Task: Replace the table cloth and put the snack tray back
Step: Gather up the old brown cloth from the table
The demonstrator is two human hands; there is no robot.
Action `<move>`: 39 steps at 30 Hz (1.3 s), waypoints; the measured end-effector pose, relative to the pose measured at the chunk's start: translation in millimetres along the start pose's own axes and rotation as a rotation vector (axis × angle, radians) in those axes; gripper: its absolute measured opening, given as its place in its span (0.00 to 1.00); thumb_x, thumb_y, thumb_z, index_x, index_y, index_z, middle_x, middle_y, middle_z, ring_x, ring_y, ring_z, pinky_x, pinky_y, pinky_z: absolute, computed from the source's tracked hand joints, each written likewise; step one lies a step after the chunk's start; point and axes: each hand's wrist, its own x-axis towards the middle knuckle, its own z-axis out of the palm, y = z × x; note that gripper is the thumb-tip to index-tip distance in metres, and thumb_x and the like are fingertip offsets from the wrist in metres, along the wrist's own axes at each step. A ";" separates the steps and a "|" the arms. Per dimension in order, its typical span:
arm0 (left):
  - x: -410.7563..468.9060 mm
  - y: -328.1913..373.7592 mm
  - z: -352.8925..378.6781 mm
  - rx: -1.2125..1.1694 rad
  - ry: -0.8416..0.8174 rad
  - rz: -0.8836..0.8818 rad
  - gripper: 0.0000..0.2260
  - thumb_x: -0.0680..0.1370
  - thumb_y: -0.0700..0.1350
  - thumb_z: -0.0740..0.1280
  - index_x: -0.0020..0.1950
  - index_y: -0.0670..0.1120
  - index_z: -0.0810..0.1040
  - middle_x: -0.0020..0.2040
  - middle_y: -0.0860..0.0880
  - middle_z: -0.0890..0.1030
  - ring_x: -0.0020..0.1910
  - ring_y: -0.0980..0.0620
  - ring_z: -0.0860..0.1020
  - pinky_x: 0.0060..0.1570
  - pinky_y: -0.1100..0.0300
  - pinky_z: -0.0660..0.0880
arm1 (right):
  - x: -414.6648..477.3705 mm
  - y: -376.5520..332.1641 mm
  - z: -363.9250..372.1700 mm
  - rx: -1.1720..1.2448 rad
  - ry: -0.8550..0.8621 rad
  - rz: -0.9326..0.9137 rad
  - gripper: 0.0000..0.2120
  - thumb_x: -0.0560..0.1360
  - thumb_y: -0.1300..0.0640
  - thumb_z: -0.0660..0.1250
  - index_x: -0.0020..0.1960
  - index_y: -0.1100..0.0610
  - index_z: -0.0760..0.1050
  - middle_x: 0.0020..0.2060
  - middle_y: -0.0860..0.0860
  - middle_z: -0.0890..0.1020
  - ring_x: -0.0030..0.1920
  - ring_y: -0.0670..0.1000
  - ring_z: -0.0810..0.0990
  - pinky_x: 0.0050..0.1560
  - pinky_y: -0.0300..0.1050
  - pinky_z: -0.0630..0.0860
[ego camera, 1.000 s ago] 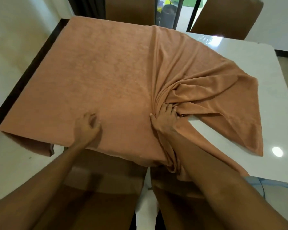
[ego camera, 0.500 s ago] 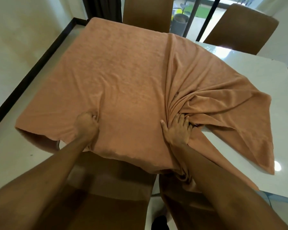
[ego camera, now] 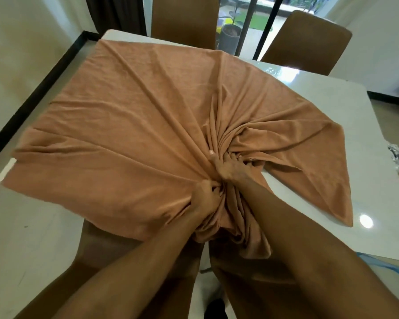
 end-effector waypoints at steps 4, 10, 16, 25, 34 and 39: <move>-11.4 -17.3 -18.5 -0.099 -0.184 0.110 0.08 0.80 0.42 0.65 0.51 0.46 0.85 0.45 0.52 0.85 0.44 0.59 0.82 0.49 0.59 0.79 | -4.5 2.3 6.3 -0.232 -0.033 -0.024 0.58 0.68 0.19 0.55 0.83 0.57 0.43 0.82 0.57 0.47 0.81 0.62 0.47 0.77 0.66 0.40; 0.6 -93.8 -114.7 0.198 0.250 -0.022 0.19 0.75 0.52 0.68 0.64 0.47 0.78 0.59 0.45 0.81 0.57 0.45 0.78 0.60 0.47 0.75 | -9.6 4.8 23.0 -0.424 0.212 -0.179 0.39 0.80 0.33 0.50 0.79 0.61 0.59 0.75 0.62 0.66 0.77 0.63 0.62 0.79 0.64 0.38; 19.5 -152.0 -191.0 0.753 0.308 0.017 0.13 0.78 0.45 0.68 0.60 0.41 0.79 0.56 0.38 0.79 0.50 0.34 0.75 0.49 0.43 0.73 | -9.7 14.4 34.5 -0.335 0.308 -0.265 0.31 0.80 0.38 0.57 0.72 0.61 0.68 0.68 0.60 0.76 0.70 0.61 0.72 0.79 0.59 0.52; 44.9 -113.4 -159.5 0.461 0.527 -0.069 0.07 0.75 0.44 0.63 0.45 0.43 0.78 0.43 0.38 0.82 0.43 0.35 0.78 0.43 0.46 0.72 | -19.0 58.3 7.2 0.154 0.700 -0.172 0.33 0.76 0.27 0.57 0.71 0.48 0.64 0.65 0.55 0.70 0.66 0.58 0.70 0.66 0.60 0.67; 85.1 4.0 -36.0 -0.204 0.312 -0.023 0.03 0.79 0.45 0.66 0.46 0.51 0.79 0.46 0.51 0.83 0.48 0.50 0.81 0.52 0.56 0.77 | 27.0 96.9 -3.1 0.305 0.264 0.113 0.44 0.73 0.22 0.42 0.83 0.44 0.43 0.82 0.61 0.49 0.81 0.62 0.45 0.79 0.61 0.43; 78.1 61.2 30.1 -0.143 0.079 0.146 0.03 0.78 0.47 0.68 0.47 0.55 0.81 0.44 0.61 0.81 0.44 0.67 0.77 0.48 0.64 0.75 | 16.7 97.9 -19.6 0.601 0.249 0.053 0.37 0.79 0.29 0.43 0.83 0.43 0.43 0.81 0.54 0.58 0.81 0.58 0.52 0.79 0.61 0.51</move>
